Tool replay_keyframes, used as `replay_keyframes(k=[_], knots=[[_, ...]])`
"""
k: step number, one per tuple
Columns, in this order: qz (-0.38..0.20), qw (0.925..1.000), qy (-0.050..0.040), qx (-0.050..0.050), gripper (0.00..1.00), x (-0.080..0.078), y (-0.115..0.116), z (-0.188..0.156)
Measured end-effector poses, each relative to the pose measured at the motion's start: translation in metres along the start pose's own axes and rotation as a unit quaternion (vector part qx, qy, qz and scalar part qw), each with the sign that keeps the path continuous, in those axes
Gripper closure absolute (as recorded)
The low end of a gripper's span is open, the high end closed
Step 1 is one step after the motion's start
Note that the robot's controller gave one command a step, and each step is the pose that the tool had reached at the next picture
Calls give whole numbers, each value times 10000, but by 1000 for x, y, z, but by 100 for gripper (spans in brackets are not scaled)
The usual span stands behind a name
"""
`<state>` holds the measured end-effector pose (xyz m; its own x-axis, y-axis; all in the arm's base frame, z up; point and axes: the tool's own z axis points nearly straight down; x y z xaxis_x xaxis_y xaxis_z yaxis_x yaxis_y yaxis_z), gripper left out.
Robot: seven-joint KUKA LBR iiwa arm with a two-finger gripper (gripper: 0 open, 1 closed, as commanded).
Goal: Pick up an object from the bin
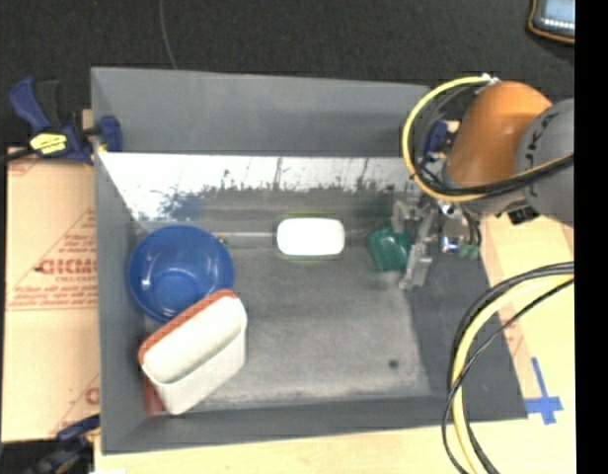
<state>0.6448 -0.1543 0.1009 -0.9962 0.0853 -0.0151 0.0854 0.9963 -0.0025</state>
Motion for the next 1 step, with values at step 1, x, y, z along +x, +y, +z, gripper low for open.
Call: replay_keyframes(k=[1], knots=[[-388,9992,-67,8,0,-12,-10,-1]])
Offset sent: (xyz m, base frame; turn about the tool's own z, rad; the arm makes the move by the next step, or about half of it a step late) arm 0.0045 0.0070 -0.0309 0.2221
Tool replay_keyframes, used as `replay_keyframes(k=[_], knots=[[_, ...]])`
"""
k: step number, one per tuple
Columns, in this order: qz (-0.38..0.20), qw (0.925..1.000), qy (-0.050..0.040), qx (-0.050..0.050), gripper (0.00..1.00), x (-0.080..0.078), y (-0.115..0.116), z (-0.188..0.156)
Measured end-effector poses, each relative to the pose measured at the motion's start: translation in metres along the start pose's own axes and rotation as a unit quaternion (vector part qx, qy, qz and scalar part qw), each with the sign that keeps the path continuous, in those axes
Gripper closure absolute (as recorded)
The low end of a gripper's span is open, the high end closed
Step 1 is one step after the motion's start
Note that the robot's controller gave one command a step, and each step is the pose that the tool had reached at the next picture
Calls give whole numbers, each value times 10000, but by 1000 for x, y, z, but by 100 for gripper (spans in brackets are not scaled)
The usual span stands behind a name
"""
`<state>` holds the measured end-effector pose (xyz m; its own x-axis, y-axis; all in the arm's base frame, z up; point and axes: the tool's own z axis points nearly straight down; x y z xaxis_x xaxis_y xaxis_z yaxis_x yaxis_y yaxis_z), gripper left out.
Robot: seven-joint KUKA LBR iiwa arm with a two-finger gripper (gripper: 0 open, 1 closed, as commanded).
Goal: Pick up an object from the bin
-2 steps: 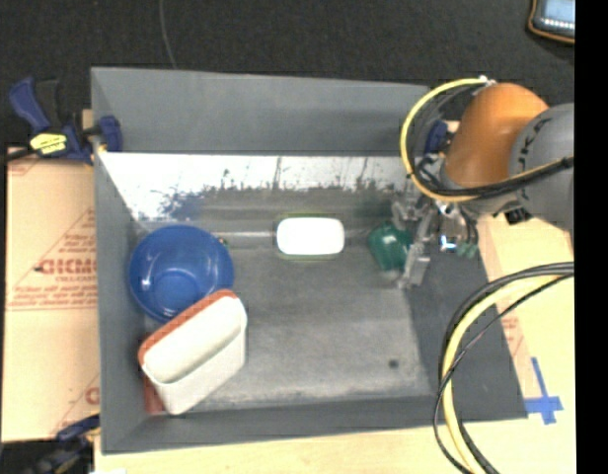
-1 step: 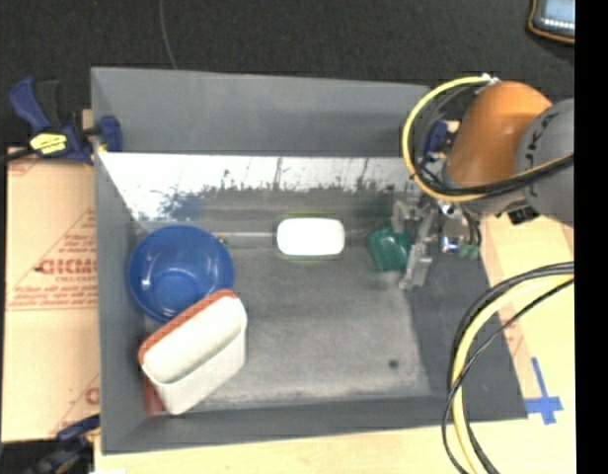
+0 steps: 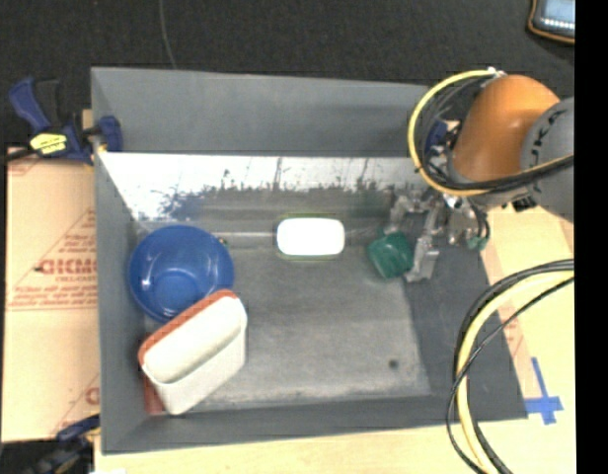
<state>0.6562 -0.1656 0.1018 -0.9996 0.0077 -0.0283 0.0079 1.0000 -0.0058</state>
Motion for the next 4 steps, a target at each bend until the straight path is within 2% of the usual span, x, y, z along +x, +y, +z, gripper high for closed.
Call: replay_keyframes(k=[1,2,3,4], knots=[[1475,9890,91,3,0,9,17,31],[1403,9901,1,4,100,9,6,30],[1403,9901,0,5,100,9,6,30],[1403,9901,31,1,100,11,6,-7]])
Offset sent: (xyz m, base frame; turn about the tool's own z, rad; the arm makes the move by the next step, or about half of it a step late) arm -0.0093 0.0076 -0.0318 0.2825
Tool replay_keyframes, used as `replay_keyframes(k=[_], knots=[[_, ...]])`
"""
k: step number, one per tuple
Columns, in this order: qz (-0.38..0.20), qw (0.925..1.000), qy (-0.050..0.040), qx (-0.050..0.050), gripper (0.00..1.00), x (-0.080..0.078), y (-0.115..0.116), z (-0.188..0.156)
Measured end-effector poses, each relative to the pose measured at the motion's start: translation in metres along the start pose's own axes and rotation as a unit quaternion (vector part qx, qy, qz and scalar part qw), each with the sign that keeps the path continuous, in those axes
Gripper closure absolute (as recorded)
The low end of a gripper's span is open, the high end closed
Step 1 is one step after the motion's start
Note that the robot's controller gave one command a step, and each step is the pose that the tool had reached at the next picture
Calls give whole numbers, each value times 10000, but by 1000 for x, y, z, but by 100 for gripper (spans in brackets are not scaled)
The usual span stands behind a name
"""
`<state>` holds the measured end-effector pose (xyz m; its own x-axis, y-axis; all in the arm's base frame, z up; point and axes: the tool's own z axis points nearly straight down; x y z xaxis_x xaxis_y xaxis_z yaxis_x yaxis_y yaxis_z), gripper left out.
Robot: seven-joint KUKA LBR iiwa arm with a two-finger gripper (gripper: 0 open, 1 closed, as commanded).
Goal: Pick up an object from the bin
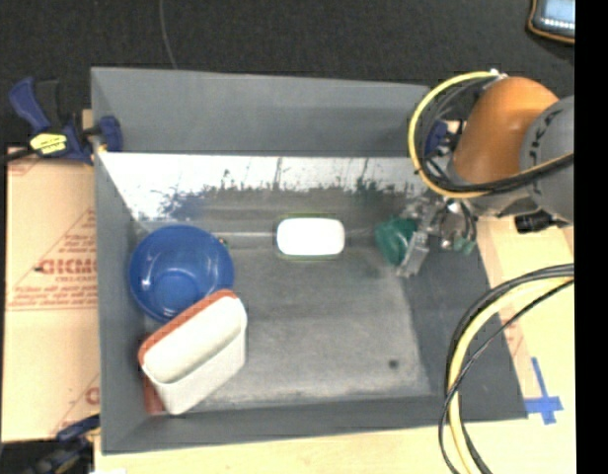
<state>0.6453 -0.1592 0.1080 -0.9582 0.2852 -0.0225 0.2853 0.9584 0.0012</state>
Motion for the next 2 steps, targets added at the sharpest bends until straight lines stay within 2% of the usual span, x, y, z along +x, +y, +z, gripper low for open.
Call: replay_keyframes(k=[2], knots=[[-5,10000,-56,0,100,-4,-1,-43]])
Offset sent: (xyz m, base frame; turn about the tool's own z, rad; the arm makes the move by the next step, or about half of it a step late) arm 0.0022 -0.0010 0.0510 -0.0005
